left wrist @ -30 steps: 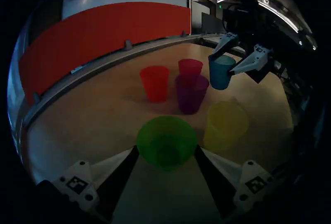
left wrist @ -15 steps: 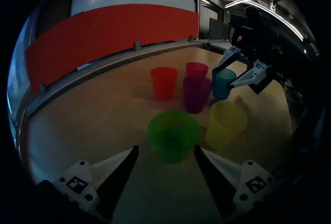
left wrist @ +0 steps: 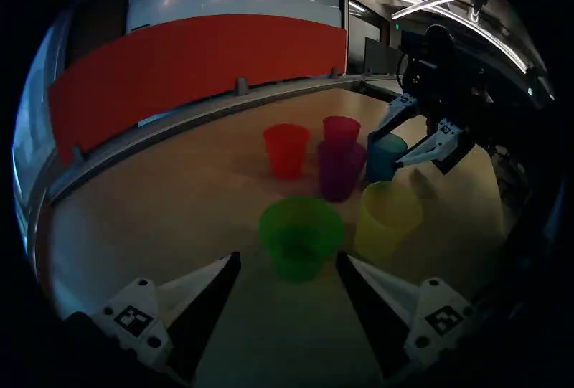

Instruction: Pour water

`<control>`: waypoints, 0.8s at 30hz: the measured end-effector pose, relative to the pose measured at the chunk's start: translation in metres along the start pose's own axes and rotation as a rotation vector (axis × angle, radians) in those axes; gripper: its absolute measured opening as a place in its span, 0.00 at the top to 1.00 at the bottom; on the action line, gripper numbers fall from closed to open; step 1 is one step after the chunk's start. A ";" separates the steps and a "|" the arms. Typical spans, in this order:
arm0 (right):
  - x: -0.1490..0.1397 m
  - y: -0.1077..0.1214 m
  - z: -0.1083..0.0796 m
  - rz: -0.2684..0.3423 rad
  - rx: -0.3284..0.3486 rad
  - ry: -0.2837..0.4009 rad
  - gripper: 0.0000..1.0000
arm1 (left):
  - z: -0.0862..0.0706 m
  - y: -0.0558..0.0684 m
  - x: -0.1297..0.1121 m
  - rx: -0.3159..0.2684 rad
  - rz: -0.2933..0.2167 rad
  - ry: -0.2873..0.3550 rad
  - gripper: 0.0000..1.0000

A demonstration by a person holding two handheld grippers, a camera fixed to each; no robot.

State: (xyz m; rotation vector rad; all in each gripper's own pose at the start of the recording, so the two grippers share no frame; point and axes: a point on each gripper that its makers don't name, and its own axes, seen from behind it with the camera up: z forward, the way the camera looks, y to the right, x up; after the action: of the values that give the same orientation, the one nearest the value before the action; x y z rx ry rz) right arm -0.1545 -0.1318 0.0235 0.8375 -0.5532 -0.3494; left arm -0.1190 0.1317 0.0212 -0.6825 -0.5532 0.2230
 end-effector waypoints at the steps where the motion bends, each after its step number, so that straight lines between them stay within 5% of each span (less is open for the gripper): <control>1: -0.001 0.000 -0.001 0.001 -0.002 -0.001 0.05 | 0.000 0.000 0.000 0.000 0.001 -0.001 0.00; 12: -0.007 0.000 -0.004 0.020 -0.020 -0.018 0.00 | -0.001 -0.001 -0.001 0.007 -0.005 0.001 0.01; 24: -0.021 -0.006 -0.027 0.029 -0.060 -0.015 0.00 | -0.021 -0.007 0.002 0.060 -0.029 0.042 0.01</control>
State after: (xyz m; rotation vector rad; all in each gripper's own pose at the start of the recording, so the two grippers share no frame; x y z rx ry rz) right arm -0.1562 -0.1088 -0.0030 0.7688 -0.5660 -0.3445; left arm -0.1057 0.1161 0.0127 -0.6190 -0.5144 0.1968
